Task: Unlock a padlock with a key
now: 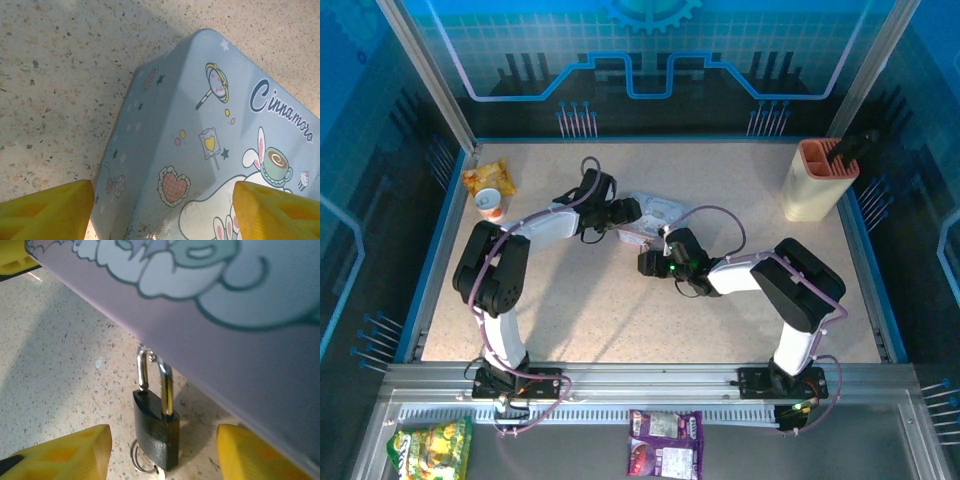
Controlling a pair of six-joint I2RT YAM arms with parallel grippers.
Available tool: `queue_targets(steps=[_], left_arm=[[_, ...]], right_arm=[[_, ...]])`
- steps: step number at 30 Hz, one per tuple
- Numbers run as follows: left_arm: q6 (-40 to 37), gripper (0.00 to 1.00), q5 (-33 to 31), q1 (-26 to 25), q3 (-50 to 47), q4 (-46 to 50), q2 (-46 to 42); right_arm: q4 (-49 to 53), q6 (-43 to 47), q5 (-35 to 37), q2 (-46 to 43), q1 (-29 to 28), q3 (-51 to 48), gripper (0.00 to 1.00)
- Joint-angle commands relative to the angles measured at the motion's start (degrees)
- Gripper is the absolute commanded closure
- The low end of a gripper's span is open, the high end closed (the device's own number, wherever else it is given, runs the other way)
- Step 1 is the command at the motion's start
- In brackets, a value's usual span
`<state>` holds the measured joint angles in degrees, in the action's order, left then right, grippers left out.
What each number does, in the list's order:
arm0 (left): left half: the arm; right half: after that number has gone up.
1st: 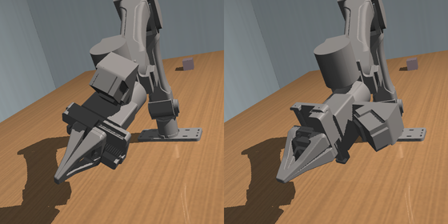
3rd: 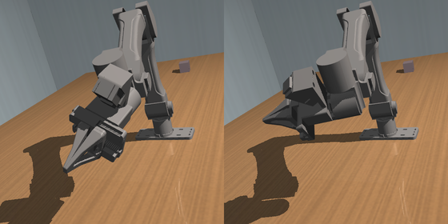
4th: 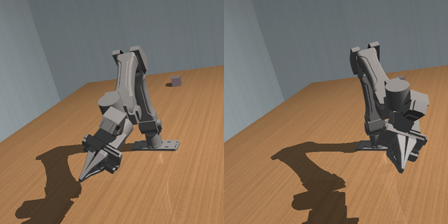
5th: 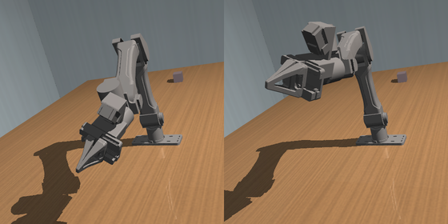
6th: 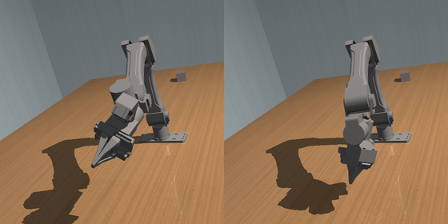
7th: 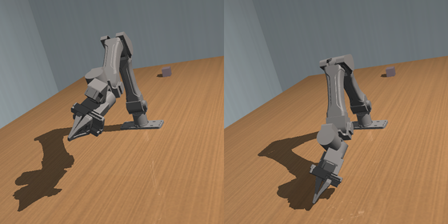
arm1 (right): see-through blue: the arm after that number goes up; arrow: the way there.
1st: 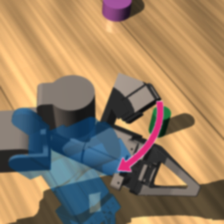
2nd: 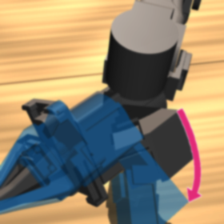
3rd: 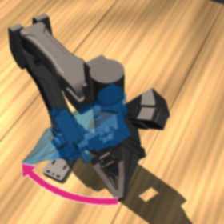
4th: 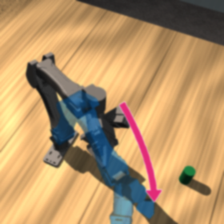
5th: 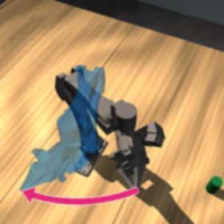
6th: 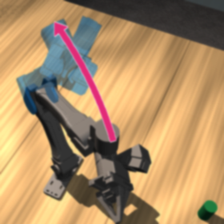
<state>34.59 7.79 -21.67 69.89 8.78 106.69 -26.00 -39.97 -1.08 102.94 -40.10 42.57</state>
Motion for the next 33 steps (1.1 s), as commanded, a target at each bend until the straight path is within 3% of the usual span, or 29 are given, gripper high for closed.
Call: queue_targets(steps=[1, 7, 17, 27, 33], left_arm=[[1.49, 0.27, 1.03, -0.48, 0.98, 1.13, 1.58], [2.23, 0.27, 0.56, -0.92, 0.24, 0.63, 1.67], [2.44, 0.28, -1.01, -1.71, 0.47, 1.41, 2.11], [3.68, 0.28, -5.74, -3.24, -0.53, 2.83, 2.62], [4.63, 0.28, -6.61, -4.14, -1.25, 2.12, 2.55]], right_arm=[[2.63, 1.24, -2.54, 3.43, -0.51, 3.02, 0.45], [3.31, 0.99, -3.42, 4.91, -0.59, 3.90, 0.56], [4.81, 1.56, -2.73, 3.56, -0.64, 3.39, 0.82], [10.97, 0.50, 0.67, -1.60, -0.95, 2.62, 0.81], [12.24, 0.77, -1.29, -1.02, -0.63, 2.61, 0.78]])
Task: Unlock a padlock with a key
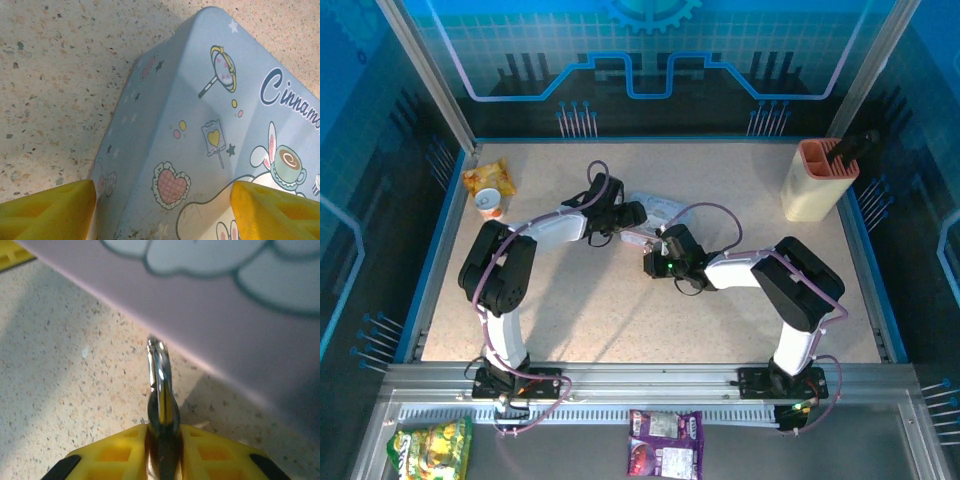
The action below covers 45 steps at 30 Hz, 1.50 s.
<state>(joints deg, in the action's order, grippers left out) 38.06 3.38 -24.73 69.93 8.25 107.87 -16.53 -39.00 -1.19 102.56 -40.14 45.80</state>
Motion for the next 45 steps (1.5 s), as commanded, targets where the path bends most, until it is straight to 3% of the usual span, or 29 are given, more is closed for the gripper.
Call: queue_targets(steps=[1, 8, 16, 26, 45], left_arm=[[1.31, 0.28, -2.48, -1.36, -1.29, 2.65, 1.38], [1.66, 0.28, -4.42, -2.05, -1.46, 3.47, 1.37], [1.83, 0.29, -5.62, -4.18, -2.78, 3.07, 1.54], [3.29, 0.29, -8.18, -7.99, -5.16, 3.75, 0.31], [8.69, 0.30, -9.52, -14.07, -14.68, -3.02, -2.19]], right_arm=[[2.65, -0.27, -1.35, -0.54, -0.55, -0.71, 0.78], [3.45, 0.67, -0.49, -1.52, -0.29, -1.22, 0.90], [6.95, 3.50, 6.80, -6.60, 1.05, -2.33, 1.00], [11.20, 7.01, 16.74, -10.59, 3.69, -2.39, 1.00], [-4.75, -5.80, 3.89, -7.43, 11.02, -5.99, 1.00]])
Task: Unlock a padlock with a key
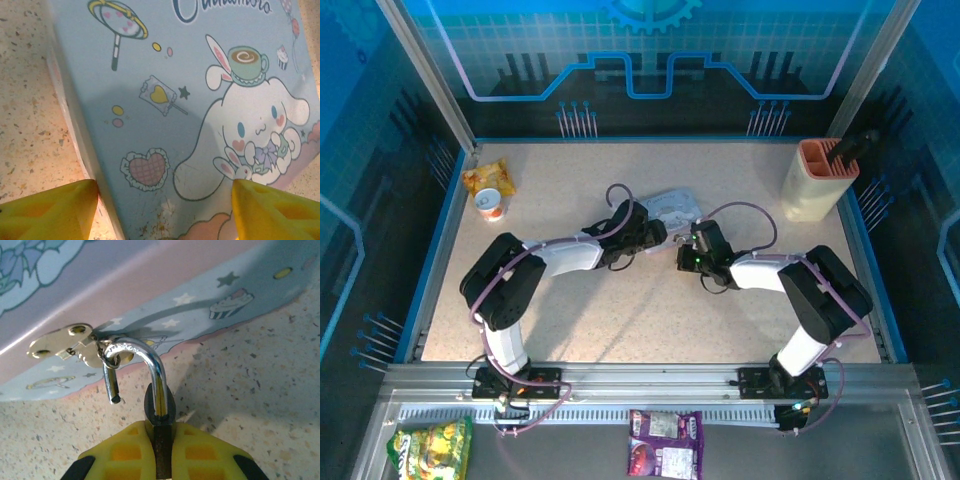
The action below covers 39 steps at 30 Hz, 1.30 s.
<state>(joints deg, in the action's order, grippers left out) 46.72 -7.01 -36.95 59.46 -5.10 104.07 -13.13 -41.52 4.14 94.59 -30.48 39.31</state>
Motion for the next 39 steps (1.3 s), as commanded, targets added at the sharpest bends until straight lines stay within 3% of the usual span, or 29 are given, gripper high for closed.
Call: queue_targets(steps=[1, 39], left_arm=[[0.11, 0.30, 0.59, -2.18, -4.55, 10.24, 1.40], [1.68, 0.28, -1.08, -3.41, -6.81, 8.62, 0.73]], right_arm=[[-8.47, -3.64, -1.74, 0.75, 1.54, 0.50, 1.00], [-12.64, -18.76, -11.36, 3.42, 5.80, 1.96, 1.00]])
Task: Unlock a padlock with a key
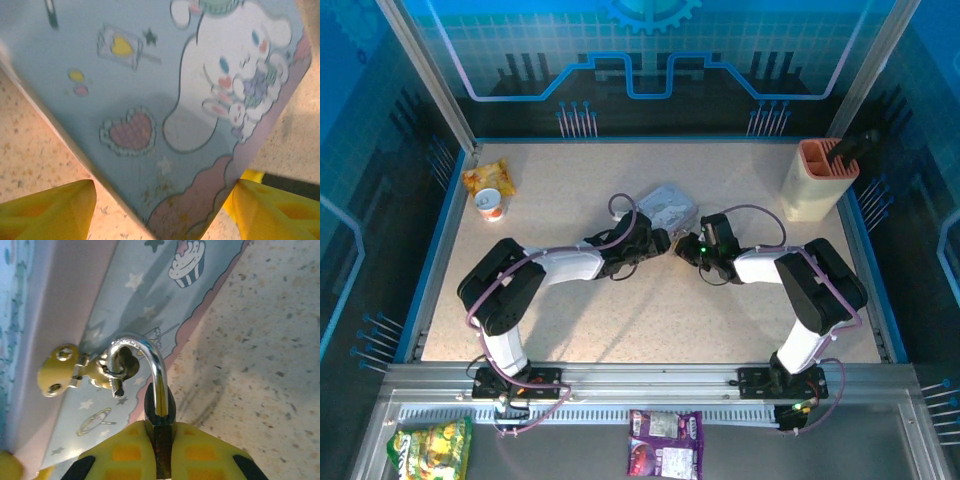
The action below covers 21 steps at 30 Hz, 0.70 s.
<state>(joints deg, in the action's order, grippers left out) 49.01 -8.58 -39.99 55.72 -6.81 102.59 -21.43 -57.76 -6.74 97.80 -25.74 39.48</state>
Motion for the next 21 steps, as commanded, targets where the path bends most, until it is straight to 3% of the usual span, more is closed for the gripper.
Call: queue_targets(steps=[1, 21], left_arm=[[-0.51, 0.28, 0.42, -0.43, -3.06, 10.34, 2.18], [-1.28, 0.26, -1.89, -0.35, -6.62, 7.43, -2.80]], right_arm=[[-4.41, -2.71, -0.15, 0.20, 1.16, 1.58, 1.00], [-0.95, -1.56, -0.12, 0.34, 4.20, 0.70, 1.00]])
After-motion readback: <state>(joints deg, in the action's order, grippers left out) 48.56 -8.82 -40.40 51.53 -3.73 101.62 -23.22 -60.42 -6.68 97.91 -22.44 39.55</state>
